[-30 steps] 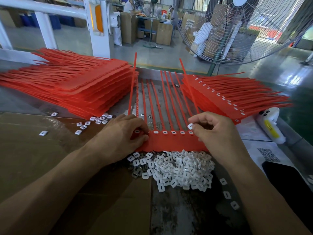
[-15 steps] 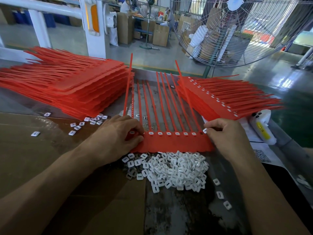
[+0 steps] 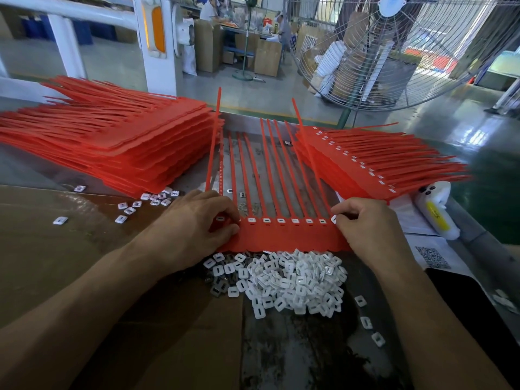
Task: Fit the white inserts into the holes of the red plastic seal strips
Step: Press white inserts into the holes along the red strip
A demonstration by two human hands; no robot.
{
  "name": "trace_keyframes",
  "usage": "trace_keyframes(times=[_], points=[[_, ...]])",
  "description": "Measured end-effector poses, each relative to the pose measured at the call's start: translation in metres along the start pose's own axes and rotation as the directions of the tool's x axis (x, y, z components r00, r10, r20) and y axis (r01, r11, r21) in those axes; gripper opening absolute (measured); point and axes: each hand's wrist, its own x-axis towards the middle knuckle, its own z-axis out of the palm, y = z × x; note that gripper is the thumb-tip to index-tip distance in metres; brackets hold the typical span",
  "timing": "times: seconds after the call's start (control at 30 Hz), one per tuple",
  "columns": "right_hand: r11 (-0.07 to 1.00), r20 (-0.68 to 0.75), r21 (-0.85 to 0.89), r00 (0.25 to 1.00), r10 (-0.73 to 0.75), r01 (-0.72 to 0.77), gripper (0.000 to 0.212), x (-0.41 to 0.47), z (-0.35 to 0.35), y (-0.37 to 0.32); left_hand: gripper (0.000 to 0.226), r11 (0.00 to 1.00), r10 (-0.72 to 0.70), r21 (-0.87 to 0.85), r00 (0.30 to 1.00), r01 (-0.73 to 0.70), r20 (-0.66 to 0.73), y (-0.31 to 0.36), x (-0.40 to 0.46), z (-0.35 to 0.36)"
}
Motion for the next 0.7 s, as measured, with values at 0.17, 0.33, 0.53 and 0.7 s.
trace_keyframes(times=[0.17, 0.33, 0.53, 0.7], points=[[1.0, -0.015, -0.009, 1.0, 0.024, -0.024, 0.017, 0.0006, -0.0001, 0.0008, 0.026, 1.0, 0.002, 0.004, 1.0, -0.002, -0.01, -0.0002, 0.0001, 0.0], [0.999, -0.021, -0.014, 0.999, 0.049, -0.05, 0.017, 0.0011, 0.0008, 0.0006, 0.028, 1.0, -0.002, 0.002, 1.0, 0.002, -0.001, -0.0001, -0.0006, -0.0002], [0.998, -0.031, -0.002, 0.998, 0.059, -0.059, 0.017, 0.0011, 0.0009, 0.0022, 0.032, 1.0, -0.003, 0.003, 1.0, 0.003, 0.011, -0.0002, 0.0, -0.0006], [0.998, -0.003, -0.008, 0.998, 0.063, -0.063, 0.016, 0.0007, 0.0002, 0.0024, 0.03, 1.0, 0.0, 0.004, 1.0, 0.0, 0.006, -0.0006, 0.0005, -0.0003]])
